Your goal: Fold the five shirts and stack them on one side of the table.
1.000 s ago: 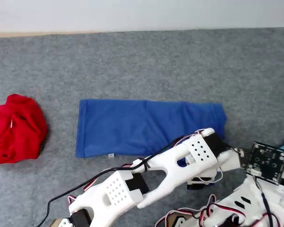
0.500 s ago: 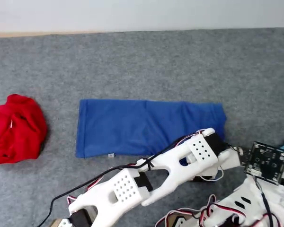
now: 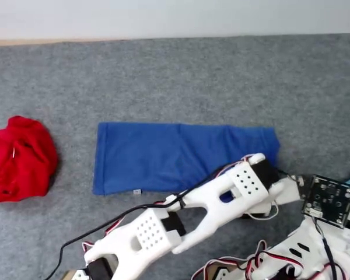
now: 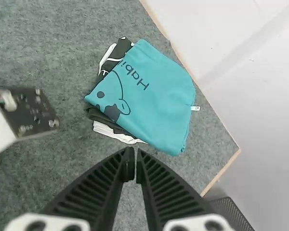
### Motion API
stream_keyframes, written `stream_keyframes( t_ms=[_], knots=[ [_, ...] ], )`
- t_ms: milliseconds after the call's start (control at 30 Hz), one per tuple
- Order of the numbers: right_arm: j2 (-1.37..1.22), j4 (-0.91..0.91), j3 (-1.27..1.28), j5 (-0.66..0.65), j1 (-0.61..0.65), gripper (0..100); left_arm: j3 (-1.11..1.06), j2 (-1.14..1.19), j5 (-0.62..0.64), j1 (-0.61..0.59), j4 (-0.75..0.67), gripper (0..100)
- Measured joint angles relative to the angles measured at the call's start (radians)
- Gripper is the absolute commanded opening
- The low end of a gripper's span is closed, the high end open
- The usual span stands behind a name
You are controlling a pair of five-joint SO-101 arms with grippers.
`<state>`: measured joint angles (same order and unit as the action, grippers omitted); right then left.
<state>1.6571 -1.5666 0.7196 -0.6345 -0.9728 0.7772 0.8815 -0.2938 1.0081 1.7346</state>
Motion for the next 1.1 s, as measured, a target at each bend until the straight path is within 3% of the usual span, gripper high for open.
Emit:
stream_keyframes(
  t_ms=[433, 1100],
  knots=[
    [0.000, 0.000, 0.000, 0.000, 0.000, 1.1, 0.000, -0.037, -0.005, -0.120, -0.006, 0],
    [0.000, 0.000, 0.000, 0.000, 0.000, 1.1, 0.094, -0.040, 0.000, -0.127, -0.005, 0]
  ],
)
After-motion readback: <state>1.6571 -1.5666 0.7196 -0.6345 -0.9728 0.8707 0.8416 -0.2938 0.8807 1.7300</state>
